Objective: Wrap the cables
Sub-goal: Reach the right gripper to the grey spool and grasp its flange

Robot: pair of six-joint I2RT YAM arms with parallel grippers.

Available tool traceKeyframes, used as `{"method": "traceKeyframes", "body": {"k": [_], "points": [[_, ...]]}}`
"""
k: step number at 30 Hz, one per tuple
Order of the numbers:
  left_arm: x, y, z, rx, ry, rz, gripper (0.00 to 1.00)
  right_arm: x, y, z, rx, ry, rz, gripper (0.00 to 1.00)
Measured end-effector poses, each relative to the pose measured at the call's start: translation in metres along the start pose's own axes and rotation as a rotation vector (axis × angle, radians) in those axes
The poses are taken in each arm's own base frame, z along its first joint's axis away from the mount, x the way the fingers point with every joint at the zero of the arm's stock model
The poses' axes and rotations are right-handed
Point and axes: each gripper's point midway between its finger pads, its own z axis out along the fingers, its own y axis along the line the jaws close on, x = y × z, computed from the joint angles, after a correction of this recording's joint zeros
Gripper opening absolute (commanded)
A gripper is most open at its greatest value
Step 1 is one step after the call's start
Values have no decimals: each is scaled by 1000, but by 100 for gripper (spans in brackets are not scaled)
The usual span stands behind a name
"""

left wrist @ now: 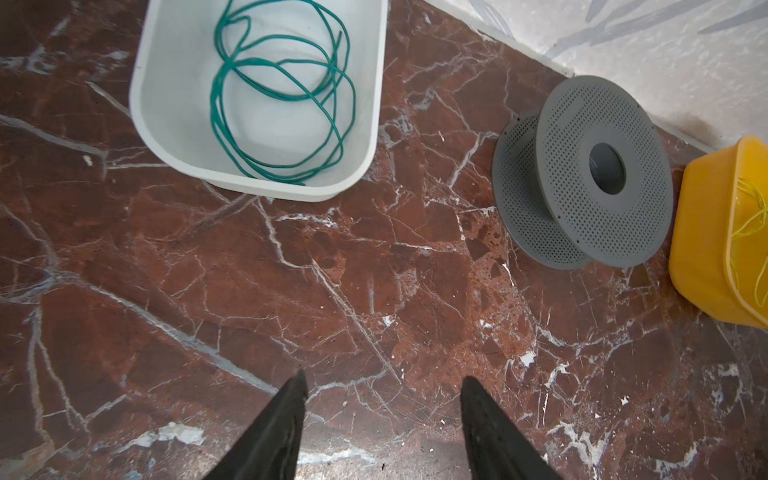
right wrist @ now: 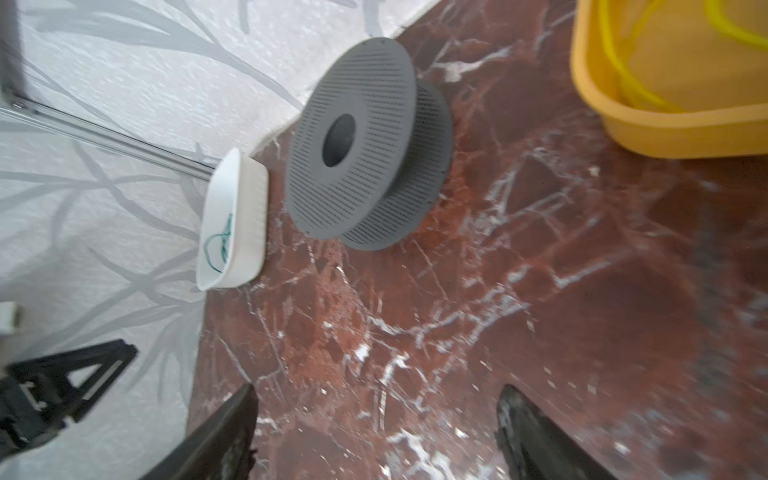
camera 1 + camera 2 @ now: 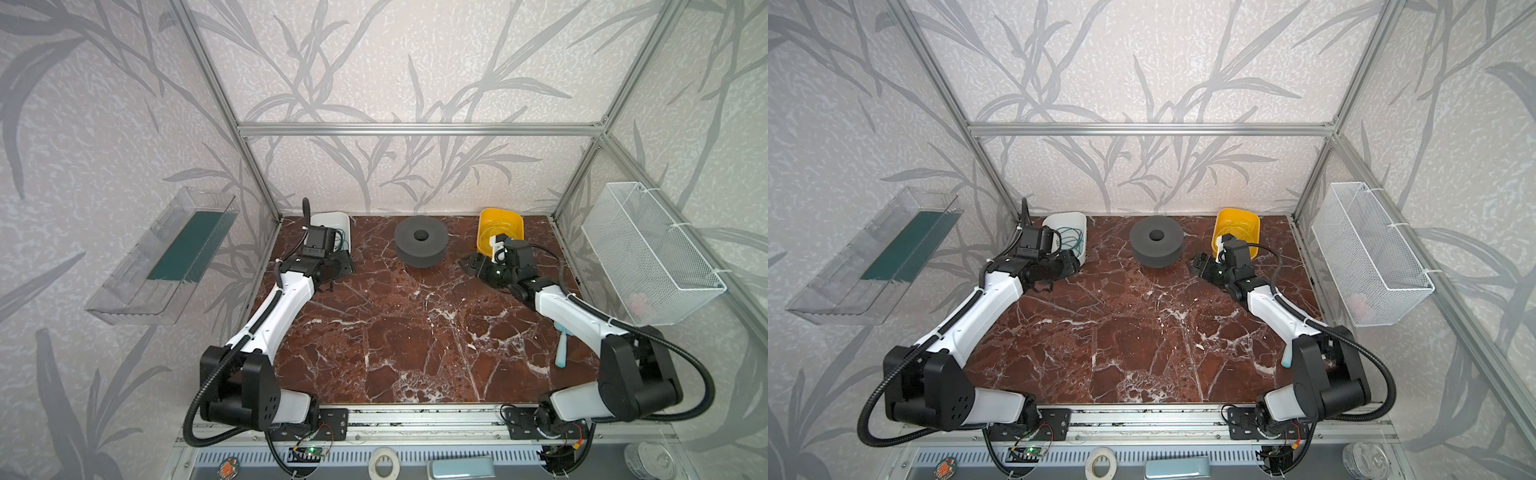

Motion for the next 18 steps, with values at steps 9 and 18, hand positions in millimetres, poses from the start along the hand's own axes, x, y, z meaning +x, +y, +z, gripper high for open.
{"method": "traceKeyframes", "body": {"k": [9,18], "points": [[26,-11,2,91,23,-38,61,-18,-5,99,-172,31,219,78],[52,-16,-2,192,9,-97,61,-19,-7,124,-185,40,251,74]]}}
